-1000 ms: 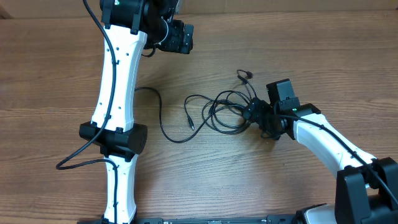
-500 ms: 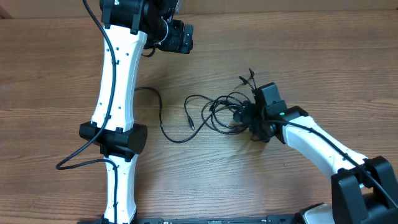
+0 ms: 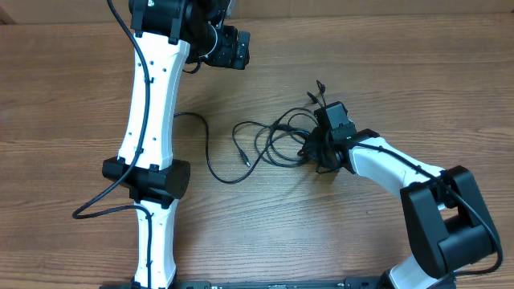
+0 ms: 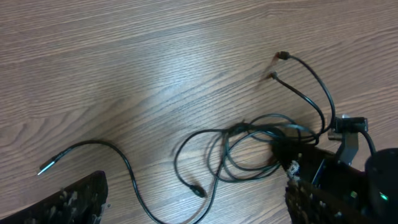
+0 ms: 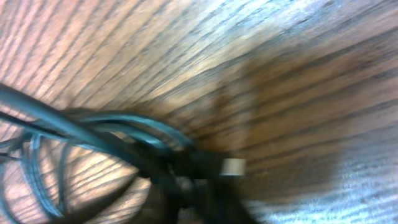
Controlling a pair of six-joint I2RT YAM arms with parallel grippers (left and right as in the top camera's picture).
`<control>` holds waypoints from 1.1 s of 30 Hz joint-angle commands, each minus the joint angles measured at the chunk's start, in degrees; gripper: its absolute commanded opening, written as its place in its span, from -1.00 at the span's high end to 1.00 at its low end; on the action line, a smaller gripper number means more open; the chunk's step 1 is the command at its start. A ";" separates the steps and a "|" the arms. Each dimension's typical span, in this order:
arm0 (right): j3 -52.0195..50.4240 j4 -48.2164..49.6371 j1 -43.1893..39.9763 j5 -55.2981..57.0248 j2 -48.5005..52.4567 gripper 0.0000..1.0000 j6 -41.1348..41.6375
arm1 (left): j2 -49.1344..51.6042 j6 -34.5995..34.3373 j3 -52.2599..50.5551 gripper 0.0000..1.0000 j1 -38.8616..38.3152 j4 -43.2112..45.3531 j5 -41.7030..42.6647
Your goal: Untangle cables
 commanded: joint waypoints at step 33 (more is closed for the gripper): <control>57.07 -51.08 -4.59 15.32 -16.41 0.92 -25.97 | -0.63 31.45 -0.22 -0.97 -4.28 1.14 42.05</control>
